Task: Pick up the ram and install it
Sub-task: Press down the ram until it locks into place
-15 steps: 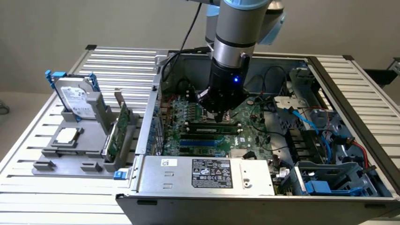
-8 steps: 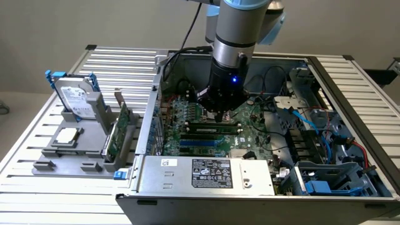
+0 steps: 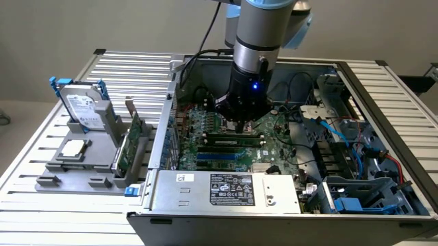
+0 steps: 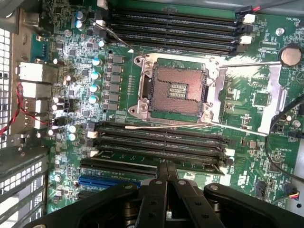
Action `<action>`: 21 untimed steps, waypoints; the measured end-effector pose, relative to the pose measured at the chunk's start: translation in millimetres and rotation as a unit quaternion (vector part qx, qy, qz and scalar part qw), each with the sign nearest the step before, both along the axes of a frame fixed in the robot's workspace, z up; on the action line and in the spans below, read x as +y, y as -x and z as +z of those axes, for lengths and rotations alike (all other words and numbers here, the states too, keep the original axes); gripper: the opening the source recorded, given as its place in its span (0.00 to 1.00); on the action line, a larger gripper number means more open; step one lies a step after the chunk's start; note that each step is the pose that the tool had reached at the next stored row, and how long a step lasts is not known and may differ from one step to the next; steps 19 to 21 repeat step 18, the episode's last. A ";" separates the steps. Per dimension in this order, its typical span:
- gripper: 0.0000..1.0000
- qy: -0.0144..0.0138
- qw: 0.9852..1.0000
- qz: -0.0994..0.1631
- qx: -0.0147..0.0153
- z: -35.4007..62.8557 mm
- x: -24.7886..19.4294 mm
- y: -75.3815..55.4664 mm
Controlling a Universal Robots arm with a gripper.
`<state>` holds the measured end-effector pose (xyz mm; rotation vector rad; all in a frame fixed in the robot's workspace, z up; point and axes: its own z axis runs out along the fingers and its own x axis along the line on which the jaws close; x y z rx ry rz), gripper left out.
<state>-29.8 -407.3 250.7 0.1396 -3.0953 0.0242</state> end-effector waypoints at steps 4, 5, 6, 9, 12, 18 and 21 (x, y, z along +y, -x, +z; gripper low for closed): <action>0.11 0.000 1.000 -0.007 0.002 7.5 -5.7 0.0; 0.11 0.000 1.000 -0.008 0.002 9.5 -7.8 0.0; 0.11 0.000 1.000 -0.009 0.002 11.2 -10.3 0.0; 0.11 0.000 1.000 -0.011 0.002 13.7 -17.8 0.0; 0.11 0.000 1.000 -0.013 0.003 13.8 -20.4 0.0; 0.11 0.000 1.000 -0.016 0.003 13.7 -20.4 -0.1; 0.11 0.000 1.000 -0.016 0.003 13.7 -20.4 -0.1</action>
